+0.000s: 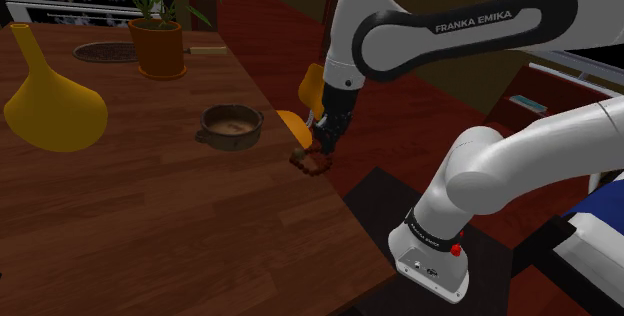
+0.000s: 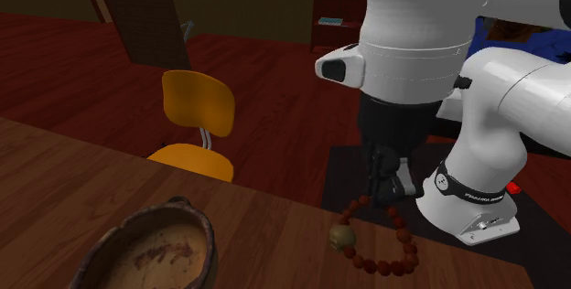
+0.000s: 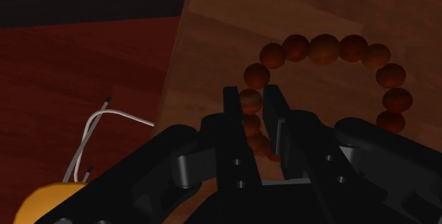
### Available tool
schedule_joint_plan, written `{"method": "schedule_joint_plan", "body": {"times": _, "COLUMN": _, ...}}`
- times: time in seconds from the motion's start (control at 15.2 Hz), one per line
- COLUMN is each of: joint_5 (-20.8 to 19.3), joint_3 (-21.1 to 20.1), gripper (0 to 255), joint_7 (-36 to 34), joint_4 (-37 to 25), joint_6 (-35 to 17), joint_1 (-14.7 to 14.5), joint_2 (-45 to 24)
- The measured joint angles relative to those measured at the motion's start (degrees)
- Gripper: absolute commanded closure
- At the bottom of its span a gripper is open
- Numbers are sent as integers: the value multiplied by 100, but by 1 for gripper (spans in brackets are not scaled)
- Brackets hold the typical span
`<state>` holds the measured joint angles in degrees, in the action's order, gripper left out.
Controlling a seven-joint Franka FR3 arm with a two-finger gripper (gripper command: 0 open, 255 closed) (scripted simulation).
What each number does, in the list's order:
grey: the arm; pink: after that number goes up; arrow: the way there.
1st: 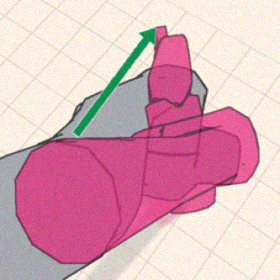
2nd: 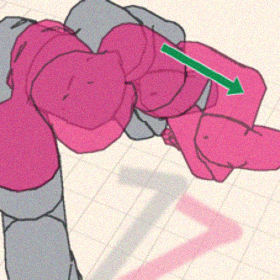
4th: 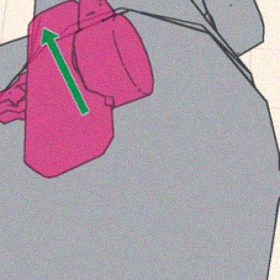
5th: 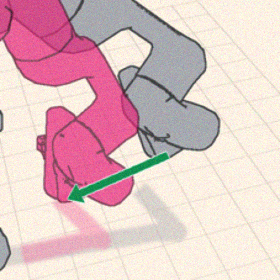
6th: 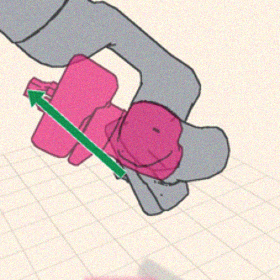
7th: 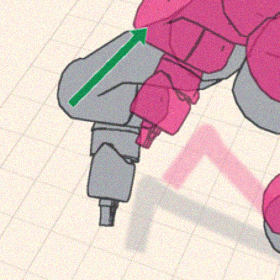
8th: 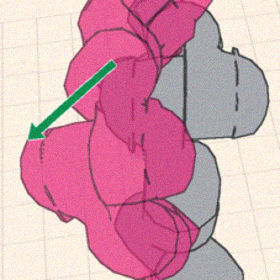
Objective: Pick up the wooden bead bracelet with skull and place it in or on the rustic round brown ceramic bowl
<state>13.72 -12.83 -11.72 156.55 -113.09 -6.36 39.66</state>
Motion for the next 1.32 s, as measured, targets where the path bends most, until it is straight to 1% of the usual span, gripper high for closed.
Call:
{"method": "schedule_joint_plan", "body": {"times": 0.46, "joint_5": -89, "joint_3": 84, "gripper": 255, "joint_7": -44, "joint_4": -433, "joint_6": 587, "joint_1": 32, "joint_2": 156}}
{"method": "schedule_joint_plan", "body": {"times": 0.53, "joint_5": -108, "joint_3": 83, "gripper": 255, "joint_7": -45, "joint_4": -546, "joint_6": 591, "joint_1": 53, "joint_2": 48}}
{"method": "schedule_joint_plan", "body": {"times": 0.79, "joint_5": -296, "joint_3": 148, "gripper": 255, "joint_7": 70, "joint_4": -1203, "joint_6": 420, "joint_1": 255, "joint_2": -795}}
{"method": "schedule_joint_plan", "body": {"times": 0.92, "joint_5": -377, "joint_3": 127, "gripper": 255, "joint_7": 57, "joint_4": -1652, "joint_6": 334, "joint_1": 331, "joint_2": -1330}}
{"method": "schedule_joint_plan", "body": {"times": 1.06, "joint_5": -468, "joint_3": 160, "gripper": 255, "joint_7": 98, "joint_4": -2004, "joint_6": 331, "joint_1": 406, "joint_2": -1695}}
{"method": "schedule_joint_plan", "body": {"times": 1.25, "joint_5": -620, "joint_3": 148, "gripper": 255, "joint_7": 85, "joint_4": -2717, "joint_6": 233, "joint_1": 502, "joint_2": -2505}}
{"method": "schedule_joint_plan", "body": {"times": 1.32, "joint_5": -652, "joint_3": 147, "gripper": 255, "joint_7": 72, "joint_4": -2898, "joint_6": 267, "joint_1": 516, "joint_2": -2658}}
